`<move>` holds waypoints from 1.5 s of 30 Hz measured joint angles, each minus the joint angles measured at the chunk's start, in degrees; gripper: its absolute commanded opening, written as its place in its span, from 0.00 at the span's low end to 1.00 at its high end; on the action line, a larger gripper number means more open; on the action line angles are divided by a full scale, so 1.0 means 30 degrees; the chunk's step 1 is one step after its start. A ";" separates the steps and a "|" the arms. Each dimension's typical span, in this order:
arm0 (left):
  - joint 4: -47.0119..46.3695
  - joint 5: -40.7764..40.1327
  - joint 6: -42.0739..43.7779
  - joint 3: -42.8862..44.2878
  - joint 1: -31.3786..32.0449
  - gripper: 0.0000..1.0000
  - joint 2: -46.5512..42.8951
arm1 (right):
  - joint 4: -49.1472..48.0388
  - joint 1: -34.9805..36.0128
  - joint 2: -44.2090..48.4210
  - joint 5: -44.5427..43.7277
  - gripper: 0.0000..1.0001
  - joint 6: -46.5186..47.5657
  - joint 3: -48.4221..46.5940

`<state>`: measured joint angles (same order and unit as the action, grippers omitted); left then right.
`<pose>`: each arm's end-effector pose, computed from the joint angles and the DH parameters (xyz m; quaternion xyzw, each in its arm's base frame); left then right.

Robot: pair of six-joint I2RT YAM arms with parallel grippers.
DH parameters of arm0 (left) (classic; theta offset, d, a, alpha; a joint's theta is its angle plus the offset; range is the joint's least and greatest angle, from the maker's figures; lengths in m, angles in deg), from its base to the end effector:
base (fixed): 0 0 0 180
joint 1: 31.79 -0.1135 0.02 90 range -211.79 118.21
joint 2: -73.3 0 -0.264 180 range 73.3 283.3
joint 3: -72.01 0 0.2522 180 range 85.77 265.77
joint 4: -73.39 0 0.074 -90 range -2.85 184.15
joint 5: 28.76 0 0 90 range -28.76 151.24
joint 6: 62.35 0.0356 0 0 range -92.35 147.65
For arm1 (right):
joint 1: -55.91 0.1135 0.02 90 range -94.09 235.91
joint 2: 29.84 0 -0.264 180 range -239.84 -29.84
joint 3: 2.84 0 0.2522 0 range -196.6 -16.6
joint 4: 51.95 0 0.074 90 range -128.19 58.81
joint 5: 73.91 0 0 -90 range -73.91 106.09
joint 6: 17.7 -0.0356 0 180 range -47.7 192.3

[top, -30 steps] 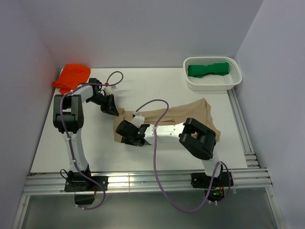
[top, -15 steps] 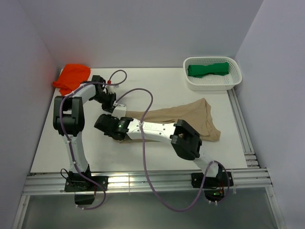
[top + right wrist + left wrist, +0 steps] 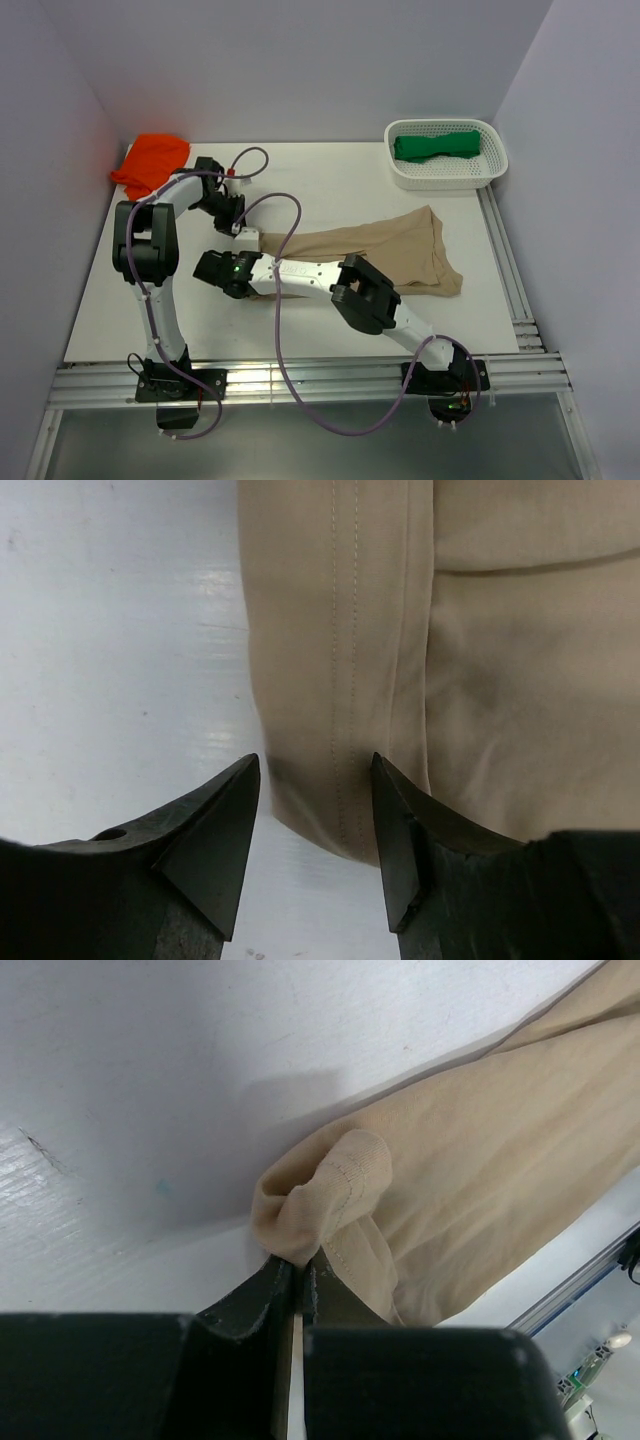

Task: Roll the t-shirts
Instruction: Roll the tshirt

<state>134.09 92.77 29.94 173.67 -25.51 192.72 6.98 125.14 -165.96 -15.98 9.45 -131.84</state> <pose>0.4062 -0.0634 0.1643 0.0988 0.9528 -0.2735 0.0873 0.1960 0.4634 0.1700 0.0049 0.9419 0.0725 0.3279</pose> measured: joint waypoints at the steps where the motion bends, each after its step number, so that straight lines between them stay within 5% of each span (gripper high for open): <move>1: 0.0058 -0.0029 0.0000 0.0051 0.0015 0.01 0.0000 | 0.0044 0.0000 0.0000 0.0051 0.57 0.0044 0.0036; 11: 0.0466 -0.0692 0.0022 0.0379 0.0175 0.00 0.0000 | 0.0182 0.0007 -0.0146 0.0940 0.52 0.0546 0.0029; 21: 0.0823 -0.1778 0.0240 0.0605 0.0189 0.00 0.0007 | 0.1078 -0.0022 -0.0648 0.1093 0.11 0.1341 -0.0714; 35: 0.1749 -0.4233 0.1239 0.0532 0.0219 0.01 -0.0007 | -0.5668 -0.0051 0.1515 0.4714 0.09 0.1792 0.3803; 39: 0.2251 -0.4612 0.1413 0.0437 0.0219 0.10 -0.0204 | -0.8845 -0.0036 0.2929 0.5457 0.08 0.1064 0.6958; 45: 0.2550 -0.4495 0.1479 0.0444 0.0219 0.38 -0.0780 | -1.3806 -0.0036 0.5202 0.6390 0.08 -0.0430 1.1919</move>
<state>141.74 79.29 34.38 175.00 -24.85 190.38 -34.44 125.03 -150.35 3.18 8.16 -96.08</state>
